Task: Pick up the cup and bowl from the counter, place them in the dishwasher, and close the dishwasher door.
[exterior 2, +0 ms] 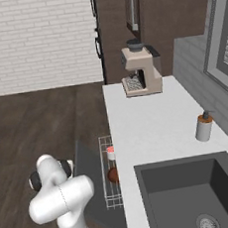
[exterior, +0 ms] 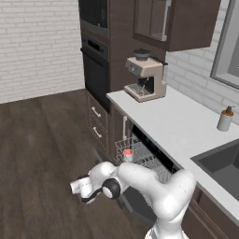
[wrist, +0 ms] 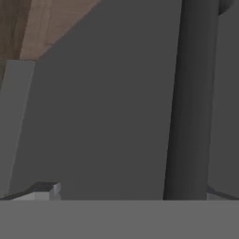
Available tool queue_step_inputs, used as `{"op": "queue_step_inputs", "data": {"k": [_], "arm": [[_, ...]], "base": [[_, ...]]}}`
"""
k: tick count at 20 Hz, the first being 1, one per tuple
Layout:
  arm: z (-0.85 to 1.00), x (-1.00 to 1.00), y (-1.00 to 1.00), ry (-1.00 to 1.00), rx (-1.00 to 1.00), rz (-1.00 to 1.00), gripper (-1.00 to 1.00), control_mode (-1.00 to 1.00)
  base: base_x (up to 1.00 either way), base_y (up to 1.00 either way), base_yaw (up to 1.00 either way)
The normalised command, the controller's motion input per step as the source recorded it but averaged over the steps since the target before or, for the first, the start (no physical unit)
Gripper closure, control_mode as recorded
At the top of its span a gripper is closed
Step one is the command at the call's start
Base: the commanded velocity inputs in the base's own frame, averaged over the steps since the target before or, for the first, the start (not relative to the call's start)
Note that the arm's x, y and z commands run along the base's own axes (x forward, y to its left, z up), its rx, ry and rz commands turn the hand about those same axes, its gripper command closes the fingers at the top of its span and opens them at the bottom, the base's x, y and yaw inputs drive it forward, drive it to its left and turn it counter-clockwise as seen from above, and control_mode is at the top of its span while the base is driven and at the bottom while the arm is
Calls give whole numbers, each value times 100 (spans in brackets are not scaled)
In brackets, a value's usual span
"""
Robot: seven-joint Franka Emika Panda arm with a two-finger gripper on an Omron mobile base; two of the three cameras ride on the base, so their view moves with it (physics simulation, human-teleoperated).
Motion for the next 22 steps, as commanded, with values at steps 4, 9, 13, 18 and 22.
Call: {"op": "queue_step_inputs", "data": {"k": [4,9,13,18,22], "arm": [[-93,39,-11,0,-33,-5,-100,-100],[-49,14,-41,-7,-40,-23,-100,-100],[-20,20,-59,-19,-47,-38,-100,-100],[-10,20,-49,-13,-52,-49,-100,-100],[-26,22,-31,-14,-59,-57,-100,-100]], "base": [[0,0,0],[0,0,0],[0,0,0],[0,0,0],[0,0,0]]}}
